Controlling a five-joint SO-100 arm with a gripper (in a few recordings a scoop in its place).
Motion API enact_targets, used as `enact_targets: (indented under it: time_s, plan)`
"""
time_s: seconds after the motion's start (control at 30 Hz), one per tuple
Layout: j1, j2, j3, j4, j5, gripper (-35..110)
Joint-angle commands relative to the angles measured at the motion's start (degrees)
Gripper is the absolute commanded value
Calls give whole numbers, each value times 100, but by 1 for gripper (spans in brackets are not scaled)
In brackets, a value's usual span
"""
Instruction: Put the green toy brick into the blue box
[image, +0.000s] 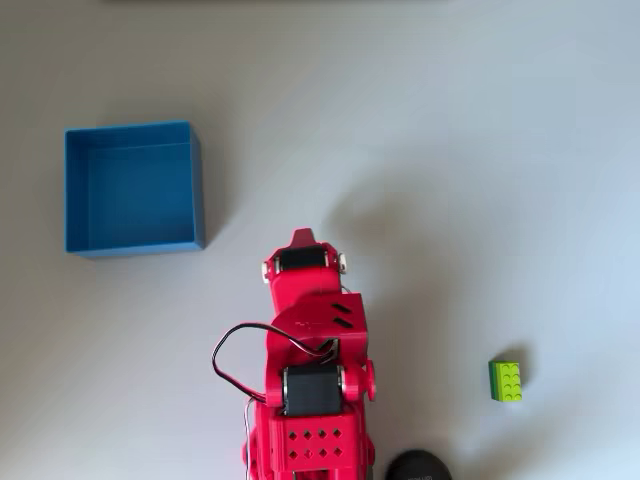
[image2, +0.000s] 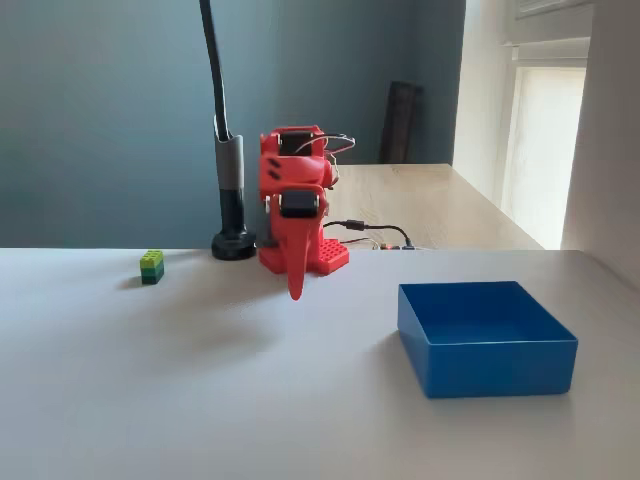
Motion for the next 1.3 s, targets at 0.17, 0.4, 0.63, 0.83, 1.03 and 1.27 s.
enact_targets:
  time_s: [0.17,0.4,0.63,0.83,1.03,1.27]
  plan:
    - [879,-1564,-1151,-35,158,14]
    - [1978,-2821,-1679,-35,237,23]
    - [3261,-4008,-2197,-18,185,32]
    - [3990,-4790,-2795,431,35,32]
    - [4465,-5256,-3357,1283,-149,34]
    - [4992,-5590,-3683,1652,-352,36]
